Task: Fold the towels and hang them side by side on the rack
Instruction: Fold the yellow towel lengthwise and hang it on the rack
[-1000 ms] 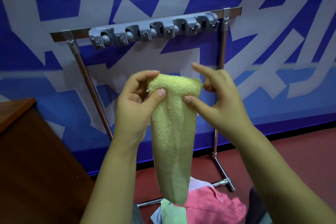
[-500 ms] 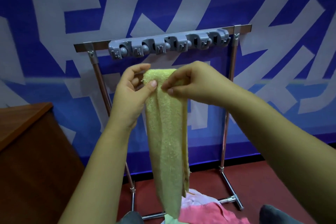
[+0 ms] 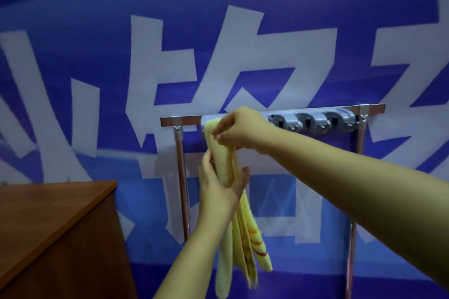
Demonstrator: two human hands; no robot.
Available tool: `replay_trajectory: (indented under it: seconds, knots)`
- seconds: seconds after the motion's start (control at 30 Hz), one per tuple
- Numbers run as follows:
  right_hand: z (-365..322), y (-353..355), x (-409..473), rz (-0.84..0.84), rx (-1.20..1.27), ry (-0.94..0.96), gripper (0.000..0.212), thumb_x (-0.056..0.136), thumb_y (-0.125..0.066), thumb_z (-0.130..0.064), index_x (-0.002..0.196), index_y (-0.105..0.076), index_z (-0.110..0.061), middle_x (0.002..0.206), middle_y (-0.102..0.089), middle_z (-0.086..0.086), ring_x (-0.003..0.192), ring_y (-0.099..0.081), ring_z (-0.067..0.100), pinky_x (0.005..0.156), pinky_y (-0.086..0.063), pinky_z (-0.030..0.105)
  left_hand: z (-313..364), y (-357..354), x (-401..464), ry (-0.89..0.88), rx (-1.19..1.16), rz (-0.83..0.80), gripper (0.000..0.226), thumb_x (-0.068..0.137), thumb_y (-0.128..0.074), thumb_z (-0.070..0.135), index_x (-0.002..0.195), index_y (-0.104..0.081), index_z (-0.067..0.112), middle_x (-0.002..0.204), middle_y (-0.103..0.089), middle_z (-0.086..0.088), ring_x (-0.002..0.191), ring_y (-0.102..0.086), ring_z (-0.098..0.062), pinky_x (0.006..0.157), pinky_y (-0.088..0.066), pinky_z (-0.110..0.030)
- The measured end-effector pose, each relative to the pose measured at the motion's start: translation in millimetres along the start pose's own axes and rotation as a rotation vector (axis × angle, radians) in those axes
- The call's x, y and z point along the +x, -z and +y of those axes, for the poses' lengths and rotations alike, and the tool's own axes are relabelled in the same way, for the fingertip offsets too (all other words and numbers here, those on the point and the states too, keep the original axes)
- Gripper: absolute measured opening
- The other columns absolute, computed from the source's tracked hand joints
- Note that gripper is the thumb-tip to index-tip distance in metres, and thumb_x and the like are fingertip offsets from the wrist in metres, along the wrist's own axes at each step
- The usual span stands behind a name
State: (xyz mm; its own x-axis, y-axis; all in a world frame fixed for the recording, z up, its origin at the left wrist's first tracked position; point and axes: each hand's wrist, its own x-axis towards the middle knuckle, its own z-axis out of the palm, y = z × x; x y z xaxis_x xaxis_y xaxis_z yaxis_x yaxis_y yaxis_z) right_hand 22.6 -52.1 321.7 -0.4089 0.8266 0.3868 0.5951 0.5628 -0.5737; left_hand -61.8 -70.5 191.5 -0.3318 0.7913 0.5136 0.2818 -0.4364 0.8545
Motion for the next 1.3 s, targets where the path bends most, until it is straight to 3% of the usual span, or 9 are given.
replay_trajectory:
  seconds: [0.1,0.23,0.37,0.57,0.7,0.83,1.0,1.13,1.3]
  knots:
    - [-16.8,-6.3,27.6,0.014,0.073,0.001,0.019,0.085,-0.062,-0.006,0.098,-0.073,-0.015,0.086,-0.064,0.003,0.087,-0.066,0.023,0.077,-0.059,0.035,-4.9,2.6,28.6,-0.034,0.095,0.083,0.089,0.067,-0.073,0.041,0.141,-0.024,0.032,0.136,-0.044,0.0,0.122,-0.048,-0.016,0.096,-0.048,-0.042]
    - [-36.0,-9.3,60.2,0.037,0.161,0.036,0.02,0.087,-0.061,-0.005,0.103,-0.072,-0.011,0.091,-0.063,0.005,0.08,-0.065,0.02,0.076,-0.059,0.031,-12.9,18.2,65.0,-0.125,0.227,0.227,0.069,0.079,-0.066,0.014,0.138,-0.031,0.023,0.127,-0.05,-0.005,0.114,-0.054,-0.02,0.09,-0.053,-0.04]
    - [-43.9,-3.6,89.5,0.14,0.151,0.056,0.023,0.087,-0.058,-0.005,0.106,-0.071,-0.01,0.109,-0.066,0.011,0.099,-0.064,0.028,0.086,-0.055,0.039,-17.4,42.2,103.6,-0.129,0.447,0.298,0.049,0.081,-0.054,0.001,0.128,-0.044,0.01,0.119,-0.048,-0.016,0.103,-0.053,-0.032,0.084,-0.051,-0.045]
    - [-15.5,23.2,111.7,0.315,0.34,-0.073,0.022,0.087,-0.056,-0.004,0.096,-0.072,-0.016,0.101,-0.063,0.01,0.097,-0.064,0.031,0.084,-0.056,0.04,-2.5,64.1,141.5,-0.19,0.716,0.112,0.024,0.085,-0.05,0.006,0.108,-0.052,0.013,0.104,-0.051,-0.008,0.08,-0.052,-0.023,0.059,-0.039,-0.031]
    - [26.0,35.0,102.9,0.352,0.577,-0.22,0.027,0.083,-0.056,0.005,0.094,-0.066,-0.018,0.112,-0.061,0.014,0.096,-0.062,0.028,0.066,-0.058,0.033,4.6,59.2,158.6,-0.202,0.793,-0.157,0.03,0.087,-0.053,0.008,0.113,-0.055,0.023,0.105,-0.058,-0.003,0.091,-0.059,-0.021,0.071,-0.052,-0.033]
    - [70.3,32.7,73.9,0.272,0.696,-0.331,0.043,0.083,-0.051,0.01,0.119,-0.058,-0.013,0.112,-0.053,0.016,0.076,-0.058,0.025,0.037,-0.05,0.02,6.6,58.2,163.1,-0.213,0.851,-0.349,0.041,0.084,-0.059,0.009,0.122,-0.055,0.023,0.115,-0.058,-0.001,0.103,-0.055,-0.019,0.08,-0.047,-0.028]
    - [102.9,3.6,38.5,0.185,0.903,-0.463,0.035,0.087,-0.048,0.007,0.111,-0.058,-0.016,0.089,-0.054,0.009,0.072,-0.054,0.017,0.053,-0.051,0.029,22.4,66.0,160.7,-0.158,0.8,-0.529,0.05,0.08,-0.06,0.009,0.126,-0.051,0.026,0.116,-0.055,0.001,0.105,-0.053,-0.015,0.081,-0.047,-0.024]
    - [110.0,-33.6,21.2,0.155,1.154,-0.512,0.029,0.089,-0.042,0.008,0.091,-0.055,-0.017,0.087,-0.053,0.013,0.066,-0.052,0.018,0.047,-0.051,0.026,34.8,70.4,160.0,-0.103,0.818,-0.61,0.052,0.08,-0.058,0.01,0.128,-0.049,0.027,0.12,-0.053,0.002,0.108,-0.053,-0.015,0.086,-0.049,-0.028]
    - [113.4,-77.3,11.6,0.13,1.402,-0.655,0.03,0.091,-0.037,0.009,0.104,-0.049,-0.015,0.092,-0.052,0.013,0.072,-0.053,0.021,0.051,-0.051,0.029,47.5,65.8,160.7,-0.117,0.928,-0.638,0.048,0.082,-0.057,0.014,0.127,-0.051,0.027,0.12,-0.052,0.002,0.11,-0.052,-0.017,0.09,-0.048,-0.031]
